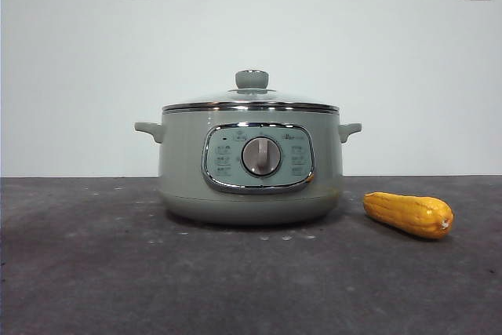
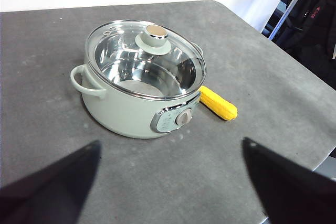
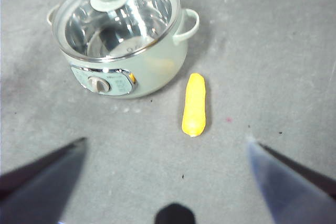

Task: Pick up the corn,open the lid,put the corn in the pot,close the lid

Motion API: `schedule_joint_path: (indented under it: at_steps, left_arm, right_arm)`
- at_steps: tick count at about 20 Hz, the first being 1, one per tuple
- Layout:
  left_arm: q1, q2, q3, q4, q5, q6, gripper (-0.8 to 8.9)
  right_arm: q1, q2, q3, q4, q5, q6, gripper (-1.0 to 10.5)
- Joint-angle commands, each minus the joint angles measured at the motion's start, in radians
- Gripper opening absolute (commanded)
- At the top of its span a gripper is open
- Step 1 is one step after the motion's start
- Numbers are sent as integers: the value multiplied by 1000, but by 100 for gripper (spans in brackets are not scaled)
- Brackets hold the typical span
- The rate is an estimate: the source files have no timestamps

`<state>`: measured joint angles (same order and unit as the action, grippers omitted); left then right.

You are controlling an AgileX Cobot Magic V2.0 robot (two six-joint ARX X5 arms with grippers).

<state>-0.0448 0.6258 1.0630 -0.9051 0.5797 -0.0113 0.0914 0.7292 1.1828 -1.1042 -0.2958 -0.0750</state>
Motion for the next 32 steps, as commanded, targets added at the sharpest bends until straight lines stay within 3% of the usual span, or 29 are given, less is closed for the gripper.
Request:
schedule_joint_path:
  at_steps: [1,6,11,18,24,29,32]
  left_arm:
    - [-2,-1,1,9,4,-5,664]
    - [-2,5,1,10,4,-5,664]
    - [-2,6,1,9,4,-7,664]
    - [-2,15,1,9,4,-8,664]
    - [-2,37,1,8,4,-8,664]
    - [-2,48,1,9,4,-11,664]
    - [-2,48,1,8,4,-11,664]
  right_arm:
    - [1,20,4,3,-4,-7,570]
    - [1,140,4,26,-29,-6,567]
    - [65,411,4,129,-40,-5,566]
    - [141,802,4,269,91,-14,565]
    - [191,985,4,381,205,-11,559]
    - [204,1061,4,407,222,2,342]
    - [204,1073,4,409,225,3,86]
